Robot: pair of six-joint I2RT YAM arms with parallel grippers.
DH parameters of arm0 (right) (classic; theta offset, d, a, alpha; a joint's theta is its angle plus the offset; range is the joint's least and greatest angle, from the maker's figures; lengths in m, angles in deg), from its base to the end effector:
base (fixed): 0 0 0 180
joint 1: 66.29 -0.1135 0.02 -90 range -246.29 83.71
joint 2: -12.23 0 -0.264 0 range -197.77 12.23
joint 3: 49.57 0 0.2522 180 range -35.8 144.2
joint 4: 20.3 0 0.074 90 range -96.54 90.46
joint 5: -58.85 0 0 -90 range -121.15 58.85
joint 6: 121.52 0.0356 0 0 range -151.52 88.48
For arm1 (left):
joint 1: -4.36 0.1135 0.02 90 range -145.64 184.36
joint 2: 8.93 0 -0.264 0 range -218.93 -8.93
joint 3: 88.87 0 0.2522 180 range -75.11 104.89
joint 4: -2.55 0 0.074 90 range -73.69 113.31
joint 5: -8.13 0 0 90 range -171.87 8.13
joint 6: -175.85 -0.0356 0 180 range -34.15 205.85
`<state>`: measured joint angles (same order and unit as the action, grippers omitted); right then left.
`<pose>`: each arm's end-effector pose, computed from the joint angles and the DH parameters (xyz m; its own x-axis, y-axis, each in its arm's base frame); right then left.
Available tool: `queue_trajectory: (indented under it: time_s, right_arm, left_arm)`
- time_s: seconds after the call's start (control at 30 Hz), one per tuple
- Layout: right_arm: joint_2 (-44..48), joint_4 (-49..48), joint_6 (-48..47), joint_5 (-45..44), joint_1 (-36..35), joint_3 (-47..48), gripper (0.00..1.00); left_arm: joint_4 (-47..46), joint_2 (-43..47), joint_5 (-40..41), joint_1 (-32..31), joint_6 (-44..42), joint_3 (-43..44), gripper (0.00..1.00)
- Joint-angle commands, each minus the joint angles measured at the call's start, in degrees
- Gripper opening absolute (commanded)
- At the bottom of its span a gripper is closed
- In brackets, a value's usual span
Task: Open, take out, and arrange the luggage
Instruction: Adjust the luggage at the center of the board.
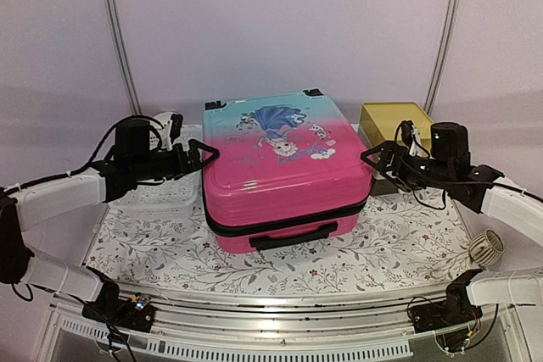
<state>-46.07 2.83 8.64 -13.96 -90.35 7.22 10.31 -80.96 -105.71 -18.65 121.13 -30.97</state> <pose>0.2072 0.1040 0.2864 -0.7003 0.3621 -0.6152 -0.2396 0.6926 0.6804 0.2539 -0.1235 0.2633 -0.6860 -0.2826 -0.6704 0.3755 0.6518 -0.6589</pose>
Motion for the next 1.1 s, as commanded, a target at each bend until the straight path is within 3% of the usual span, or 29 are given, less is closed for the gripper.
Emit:
queue_trajectory:
  time_s: [0.0,0.13,0.33,0.6,0.73,0.9,1.07]
  right_arm:
    - [-2.1,-1.4,-0.9,-0.2,-1.5,2.8,0.99]
    - [-1.4,-0.4,-0.9,-5.1,-1.4,2.7,0.99]
    - [-0.1,0.9,0.1,-9.2,-1.4,2.4,0.99]
    - [-4.1,2.5,-5.4,-8.3,-1.4,5.6,0.99]
    - [-8.2,5.4,-10.7,-6.3,-1.4,9.7,0.99]
    - [-13.5,6.3,-15.2,5.0,-1.9,12.8,0.98]
    - [-10.8,1.7,-17.2,9.9,-9.2,11.2,0.98]
  left_arm:
    - [0.3,-1.5,-2.3,-2.0,3.3,0.9,0.98]
    - [-2.6,-2.9,-3.7,-6.1,5.8,0.9,0.98]
    - [-3.1,-1.9,0.3,-10.4,6.7,0.7,0.98]
    - [2.3,2.3,10.8,-10.7,3.9,-0.3,0.98]
    - [4.8,4.5,15.2,-9.3,2.7,-1.1,0.98]
    - [6.4,5.4,11.7,-3.4,2.3,-1.3,0.98]
    - [9.5,7.5,8.7,2.7,-0.8,0.2,0.98]
